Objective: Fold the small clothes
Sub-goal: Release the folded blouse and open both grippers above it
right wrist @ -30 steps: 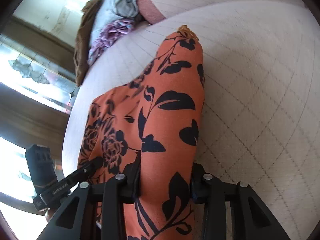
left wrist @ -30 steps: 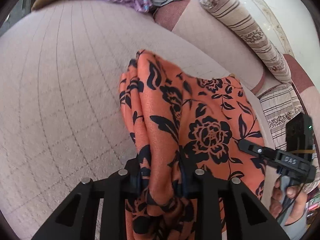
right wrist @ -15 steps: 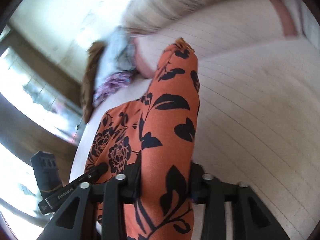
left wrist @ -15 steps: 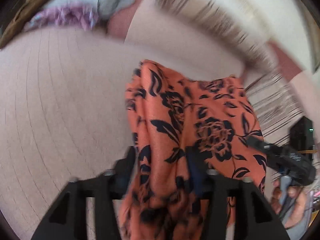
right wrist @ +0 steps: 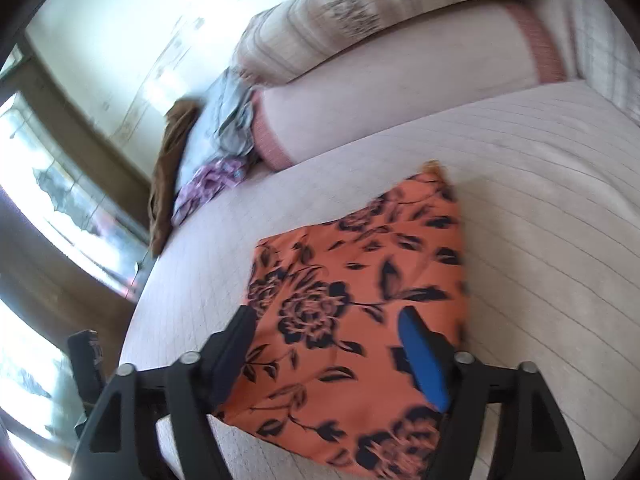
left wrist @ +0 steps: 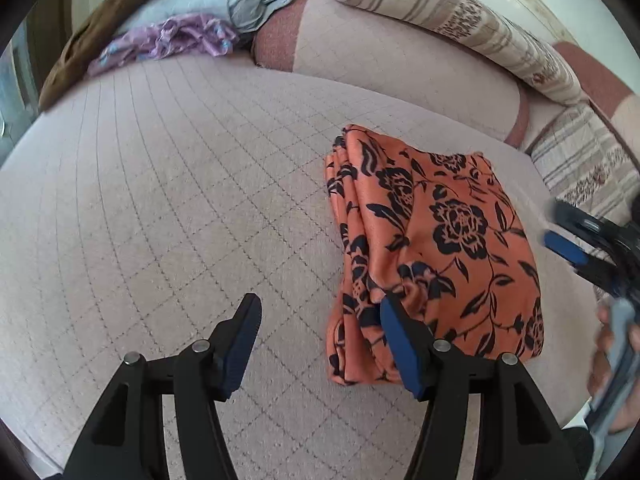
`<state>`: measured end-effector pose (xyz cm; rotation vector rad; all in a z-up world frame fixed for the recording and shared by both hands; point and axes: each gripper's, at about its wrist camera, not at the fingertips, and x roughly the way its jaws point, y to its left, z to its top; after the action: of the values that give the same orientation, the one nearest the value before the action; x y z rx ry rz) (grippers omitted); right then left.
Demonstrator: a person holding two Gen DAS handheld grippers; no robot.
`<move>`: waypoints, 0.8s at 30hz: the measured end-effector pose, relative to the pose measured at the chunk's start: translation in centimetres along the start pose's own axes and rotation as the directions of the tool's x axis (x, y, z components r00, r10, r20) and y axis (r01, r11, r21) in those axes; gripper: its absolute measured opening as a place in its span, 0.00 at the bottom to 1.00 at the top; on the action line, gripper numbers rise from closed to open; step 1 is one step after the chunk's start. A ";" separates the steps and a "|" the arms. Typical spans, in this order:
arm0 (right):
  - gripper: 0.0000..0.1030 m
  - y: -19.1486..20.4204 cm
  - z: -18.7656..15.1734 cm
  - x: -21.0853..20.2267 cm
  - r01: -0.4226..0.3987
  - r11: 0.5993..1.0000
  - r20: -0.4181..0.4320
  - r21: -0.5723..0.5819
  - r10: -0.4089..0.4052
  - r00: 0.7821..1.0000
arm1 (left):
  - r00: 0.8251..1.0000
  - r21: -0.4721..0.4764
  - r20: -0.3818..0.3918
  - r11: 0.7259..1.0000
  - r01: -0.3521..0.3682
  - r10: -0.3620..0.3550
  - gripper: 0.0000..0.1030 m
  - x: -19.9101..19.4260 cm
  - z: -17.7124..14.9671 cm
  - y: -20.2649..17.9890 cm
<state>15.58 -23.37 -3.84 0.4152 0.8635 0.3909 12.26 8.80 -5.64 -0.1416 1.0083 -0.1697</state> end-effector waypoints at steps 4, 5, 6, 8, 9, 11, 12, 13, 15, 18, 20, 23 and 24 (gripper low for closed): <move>0.80 -3.0 0.2 6.3 0.074 0.990 -0.161 0.119 -0.054 0.985 | 1.000 0.027 -0.004 0.999 -0.024 0.024 0.62 -0.5 -0.6 0.2; 0.81 -3.0 0.4 6.6 0.066 0.987 -0.145 0.145 -0.044 0.988 | 1.000 0.028 0.002 0.999 -0.028 0.028 0.63 -0.4 -0.6 0.2; 0.81 -2.4 0.7 5.9 0.023 0.989 -0.114 0.147 -0.007 0.993 | 0.999 0.025 0.012 0.999 -0.035 0.035 0.67 -0.6 -0.8 0.5; 0.81 -1.3 1.3 5.1 -0.025 0.992 -0.082 0.122 0.035 0.996 | 0.999 0.012 0.015 0.999 -0.045 0.045 0.69 -0.6 -0.8 1.0; 0.81 -0.9 1.8 4.9 -0.010 0.994 -0.062 0.108 0.017 0.998 | 0.999 0.006 0.009 0.999 -0.044 0.044 0.69 -0.4 -0.8 1.1; 0.85 -1.5 2.4 5.6 0.037 0.992 -0.047 0.118 -0.031 0.998 | 0.999 -0.012 0.002 0.999 -0.045 0.045 0.69 -0.3 -0.9 1.4; 0.86 -2.6 2.6 6.7 0.072 0.986 -0.060 0.150 -0.064 0.996 | 0.999 -0.015 0.000 0.999 -0.046 0.046 0.69 -0.4 -1.0 1.4; 0.86 -3.8 2.5 7.6 0.080 0.980 -0.088 0.184 -0.065 0.994 | 0.999 -0.015 -0.001 0.999 -0.043 0.043 0.69 -0.6 -1.2 1.5; 0.86 -4.4 2.3 8.0 0.082 0.972 -0.102 0.220 -0.061 0.993 | 0.999 0.001 0.008 0.999 -0.051 0.051 0.70 -1.3 -1.6 1.5; 0.86 -1.6 1.6 5.7 0.039 0.987 -0.050 0.156 -0.032 0.998 | 0.996 0.006 0.032 0.996 -0.087 0.086 0.74 -1.9 -1.9 1.4; 0.86 0.0 0.1 4.0 0.032 0.994 -0.024 0.108 -0.029 0.999 | 0.996 0.004 0.036 0.997 -0.083 0.083 0.74 -2.2 -2.1 1.2; 0.86 1.8 -3.8 1.1 0.055 0.998 -0.012 0.033 -0.055 0.998 | 0.994 -0.003 0.067 0.996 -0.088 0.088 0.75 -3.4 -2.8 0.6; 0.86 2.2 -5.3 0.4 0.070 0.997 -0.005 0.015 -0.070 0.998 | 0.993 -0.001 0.080 0.996 -0.093 0.092 0.77 -3.9 -3.1 0.3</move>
<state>11.28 -20.26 -6.05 0.3972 0.8834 0.3207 7.58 9.81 -4.13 -0.0980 0.9328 -0.0803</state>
